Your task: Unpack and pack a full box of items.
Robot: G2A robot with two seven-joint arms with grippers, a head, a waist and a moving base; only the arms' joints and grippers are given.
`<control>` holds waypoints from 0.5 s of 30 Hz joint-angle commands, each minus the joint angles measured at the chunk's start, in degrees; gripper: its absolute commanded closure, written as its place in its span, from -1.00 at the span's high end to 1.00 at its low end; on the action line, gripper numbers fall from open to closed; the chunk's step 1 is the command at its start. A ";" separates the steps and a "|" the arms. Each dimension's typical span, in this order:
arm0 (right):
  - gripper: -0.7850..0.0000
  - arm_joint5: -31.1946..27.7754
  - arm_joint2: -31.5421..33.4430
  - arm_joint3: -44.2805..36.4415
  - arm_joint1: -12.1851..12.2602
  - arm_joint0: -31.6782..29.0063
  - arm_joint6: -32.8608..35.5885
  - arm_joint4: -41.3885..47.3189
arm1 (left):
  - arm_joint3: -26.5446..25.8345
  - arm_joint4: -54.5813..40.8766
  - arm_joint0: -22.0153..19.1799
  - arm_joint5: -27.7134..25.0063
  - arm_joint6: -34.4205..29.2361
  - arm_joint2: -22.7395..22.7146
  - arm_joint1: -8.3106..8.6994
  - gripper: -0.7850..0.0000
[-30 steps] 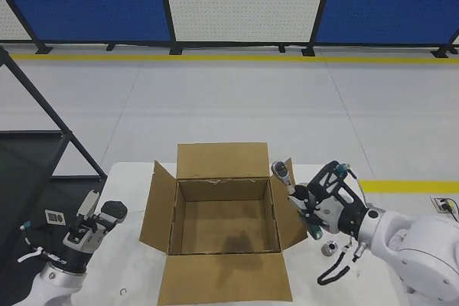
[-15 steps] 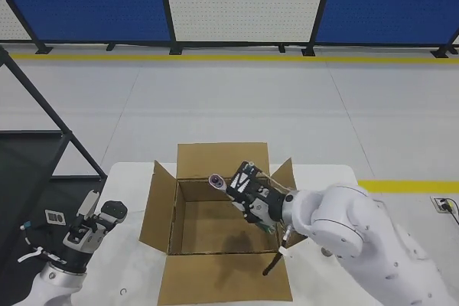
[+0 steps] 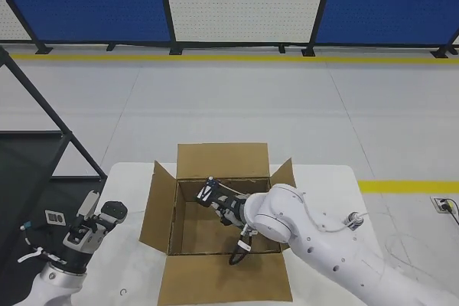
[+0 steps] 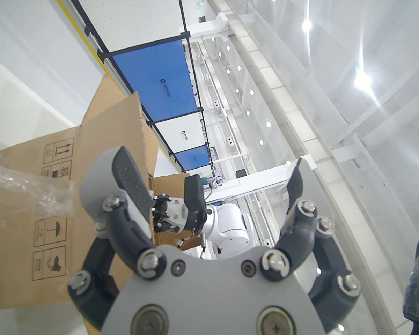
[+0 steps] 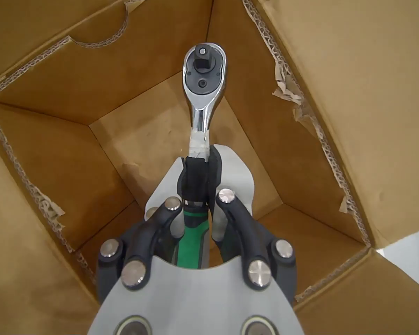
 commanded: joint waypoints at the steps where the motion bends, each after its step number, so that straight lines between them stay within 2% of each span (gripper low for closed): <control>1: -1.00 -0.03 0.10 -0.17 0.08 -0.05 0.04 -0.02 | 0.00 0.00 0.00 0.00 0.00 0.00 0.00 1.00; 11: -1.00 -0.04 0.39 0.12 0.12 -1.00 -1.42 -0.15 | 0.00 0.00 0.00 0.00 0.00 0.00 0.00 1.00; 15: -1.00 -0.05 0.00 4.91 -1.07 -1.67 -2.69 0.85 | 0.00 0.00 0.00 0.00 0.00 0.00 0.00 1.00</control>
